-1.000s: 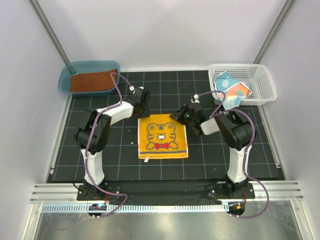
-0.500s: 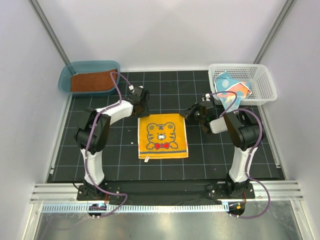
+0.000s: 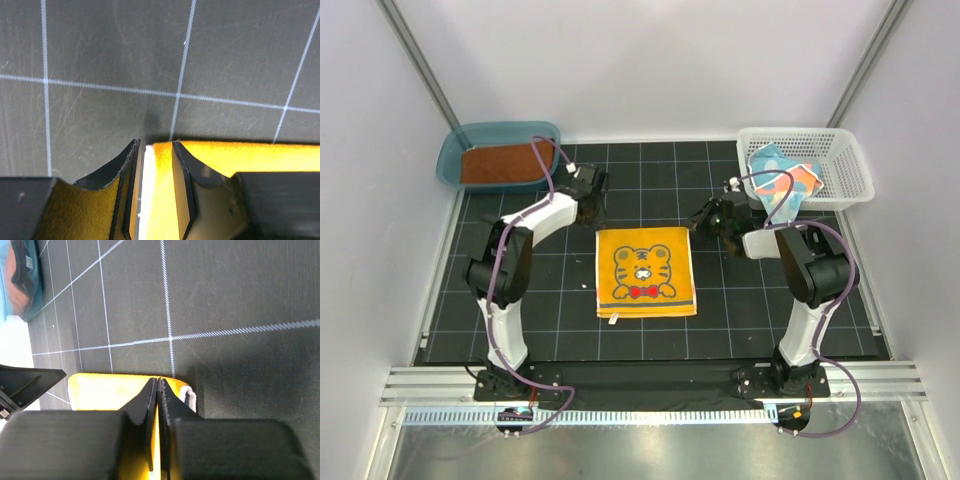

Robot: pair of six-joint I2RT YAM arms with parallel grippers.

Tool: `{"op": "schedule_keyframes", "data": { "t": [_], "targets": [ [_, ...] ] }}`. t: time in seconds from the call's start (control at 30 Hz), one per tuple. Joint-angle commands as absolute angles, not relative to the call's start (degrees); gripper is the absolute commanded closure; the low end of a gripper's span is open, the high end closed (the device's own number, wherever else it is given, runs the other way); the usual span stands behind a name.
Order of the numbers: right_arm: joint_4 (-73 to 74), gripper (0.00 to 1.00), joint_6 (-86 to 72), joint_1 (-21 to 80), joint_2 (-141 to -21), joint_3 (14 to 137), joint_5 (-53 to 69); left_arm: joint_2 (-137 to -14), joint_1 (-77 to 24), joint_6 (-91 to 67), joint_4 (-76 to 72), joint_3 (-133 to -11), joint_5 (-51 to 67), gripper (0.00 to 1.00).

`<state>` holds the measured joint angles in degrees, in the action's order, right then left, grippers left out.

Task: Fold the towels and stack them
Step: Fold the towel

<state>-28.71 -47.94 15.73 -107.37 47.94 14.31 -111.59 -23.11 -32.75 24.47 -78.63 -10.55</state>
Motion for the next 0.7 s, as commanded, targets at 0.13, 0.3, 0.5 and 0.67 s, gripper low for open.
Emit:
{"op": "schedule_keyframes", "data": {
  "t": [0.13, 0.3, 0.5, 0.67],
  "targets": [
    [-17.06, 0.8, -38.68, 15.29, -99.58, 53.52, 11.43, -106.96, -22.94, -31.2, 26.46, -79.63, -11.43, 0.59],
    [-9.5, 0.67, -34.55, 15.38, -100.11, 56.16, 11.6, -108.45, -22.94, -31.11, 27.68, -80.24, -10.81, 0.58],
    [-5.28, 0.62, -31.29, 16.17, -102.39, 57.83, 10.47, -110.48, -22.94, -31.03, 28.83, -80.86, -10.11, 0.58],
    [-5.01, 0.61, -29.8, 16.96, -104.58, 58.18, 9.84, -112.32, -22.94, -31.11, 28.57, -80.51, -10.02, 0.58]
  ]
}}
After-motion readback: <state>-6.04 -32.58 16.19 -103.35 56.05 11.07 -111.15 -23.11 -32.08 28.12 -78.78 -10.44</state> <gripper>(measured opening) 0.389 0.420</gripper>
